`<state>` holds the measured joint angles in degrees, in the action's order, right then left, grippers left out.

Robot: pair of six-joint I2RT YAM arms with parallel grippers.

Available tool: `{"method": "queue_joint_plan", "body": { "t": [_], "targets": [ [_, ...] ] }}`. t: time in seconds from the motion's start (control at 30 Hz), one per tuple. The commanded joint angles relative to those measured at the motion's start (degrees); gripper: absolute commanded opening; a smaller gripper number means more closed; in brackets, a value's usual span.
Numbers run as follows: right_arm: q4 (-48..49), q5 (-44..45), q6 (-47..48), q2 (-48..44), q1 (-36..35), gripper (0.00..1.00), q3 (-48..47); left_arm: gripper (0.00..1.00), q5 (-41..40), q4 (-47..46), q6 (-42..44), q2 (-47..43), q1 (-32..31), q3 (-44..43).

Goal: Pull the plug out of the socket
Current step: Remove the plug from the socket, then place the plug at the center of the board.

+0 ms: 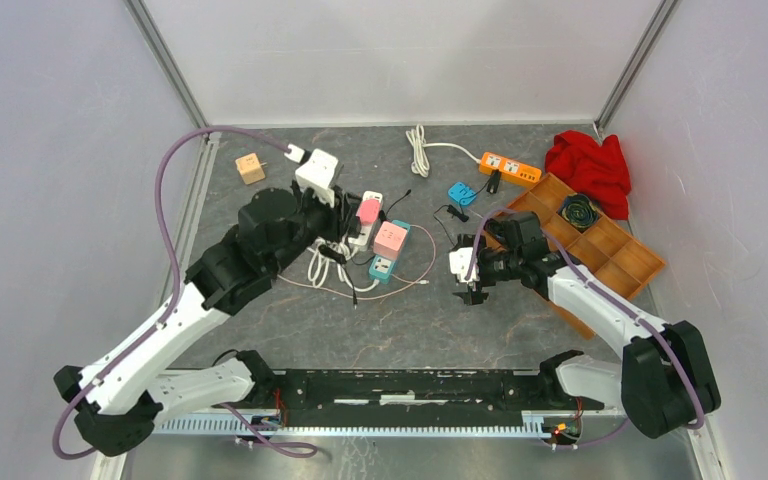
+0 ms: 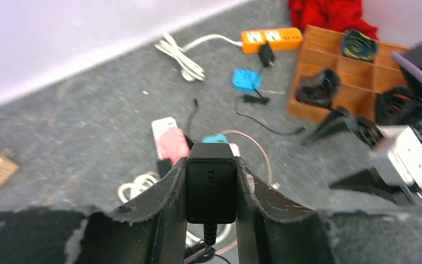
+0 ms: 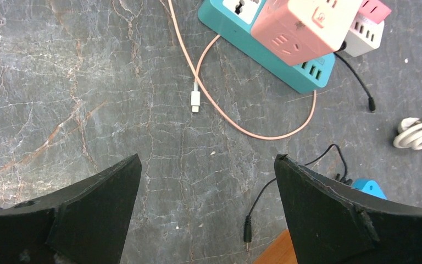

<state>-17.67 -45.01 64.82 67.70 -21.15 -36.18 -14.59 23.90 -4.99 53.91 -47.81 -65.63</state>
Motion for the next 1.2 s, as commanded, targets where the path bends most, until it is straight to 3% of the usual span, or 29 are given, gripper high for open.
{"method": "queue_joint_plan", "body": {
  "t": [0.0,0.13,0.37,0.7,1.17],
  "targets": [
    [0.1,-0.6,1.0,1.9,0.4,0.98,-2.0,0.02,-2.1,-3.4,8.4,4.3,6.6,-8.8],
    [-0.5,-0.3,1.7,1.2,0.5,0.98,-2.3,0.02,9.2,-4.6,7.0,9.3,17.9,-12.2],
    [-1.5,0.0,3.5,1.0,0.5,0.98,-2.5,0.02,19.9,-5.8,3.5,25.0,32.7,-20.6],
    [-5.2,-1.3,5.9,3.2,0.5,0.98,-4.1,0.02,16.0,-14.7,3.5,43.8,40.6,-27.7],
    [-6.5,-0.8,6.7,5.0,0.4,0.98,-4.8,0.02,25.3,-12.1,0.0,71.0,49.7,-42.0]
  ]
}}
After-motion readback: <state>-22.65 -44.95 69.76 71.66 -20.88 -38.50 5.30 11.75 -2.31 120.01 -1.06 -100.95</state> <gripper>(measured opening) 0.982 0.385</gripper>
